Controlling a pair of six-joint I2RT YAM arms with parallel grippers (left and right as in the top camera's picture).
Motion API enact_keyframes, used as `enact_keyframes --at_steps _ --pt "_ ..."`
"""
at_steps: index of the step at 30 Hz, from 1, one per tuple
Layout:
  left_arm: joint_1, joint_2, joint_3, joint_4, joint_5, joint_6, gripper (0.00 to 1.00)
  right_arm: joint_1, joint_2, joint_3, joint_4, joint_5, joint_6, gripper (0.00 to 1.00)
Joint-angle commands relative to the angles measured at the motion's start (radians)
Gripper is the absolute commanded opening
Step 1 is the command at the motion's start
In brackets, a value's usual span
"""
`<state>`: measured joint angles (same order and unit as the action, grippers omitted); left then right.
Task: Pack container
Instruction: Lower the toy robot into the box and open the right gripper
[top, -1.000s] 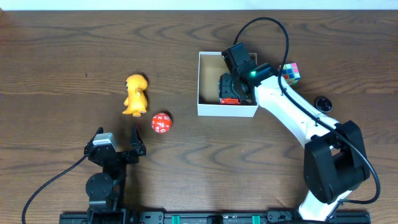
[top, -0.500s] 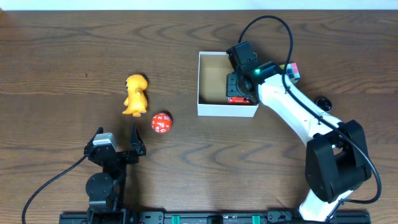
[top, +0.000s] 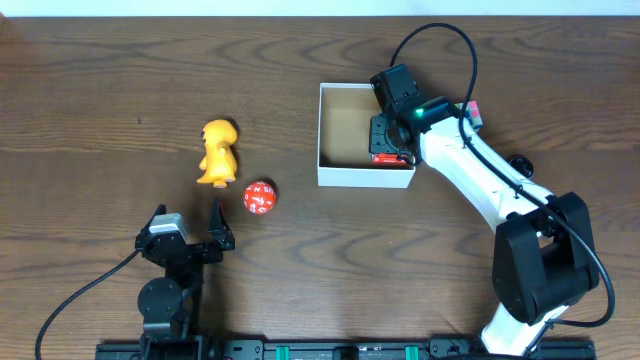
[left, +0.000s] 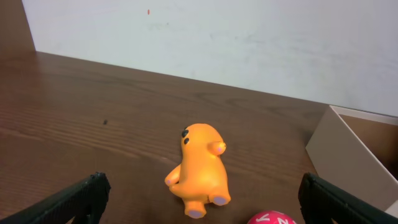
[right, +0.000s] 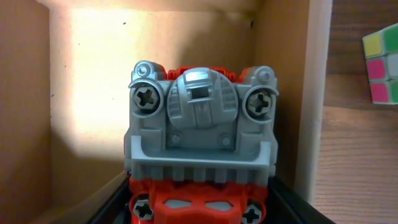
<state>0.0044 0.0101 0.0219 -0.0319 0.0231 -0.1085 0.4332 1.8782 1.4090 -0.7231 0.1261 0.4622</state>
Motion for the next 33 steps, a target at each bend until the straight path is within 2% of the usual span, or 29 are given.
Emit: enact_keyframes --at_steps 1,13,22,33 --pt "-0.003 -0.005 -0.018 -0.039 -0.009 -0.005 0.98 -0.006 -0.018 0.013 -0.01 -0.019 -0.014 0.3" --pt "-0.003 -0.005 -0.018 -0.039 -0.009 -0.005 0.98 -0.003 -0.018 0.013 -0.048 -0.026 -0.014 0.3" --pt "-0.003 -0.005 -0.018 -0.039 -0.01 -0.005 0.98 0.0 -0.018 0.013 -0.049 -0.063 -0.014 0.42" --pt "-0.003 -0.005 -0.018 -0.039 -0.01 -0.005 0.98 0.0 -0.018 0.013 -0.089 -0.101 -0.014 0.41"
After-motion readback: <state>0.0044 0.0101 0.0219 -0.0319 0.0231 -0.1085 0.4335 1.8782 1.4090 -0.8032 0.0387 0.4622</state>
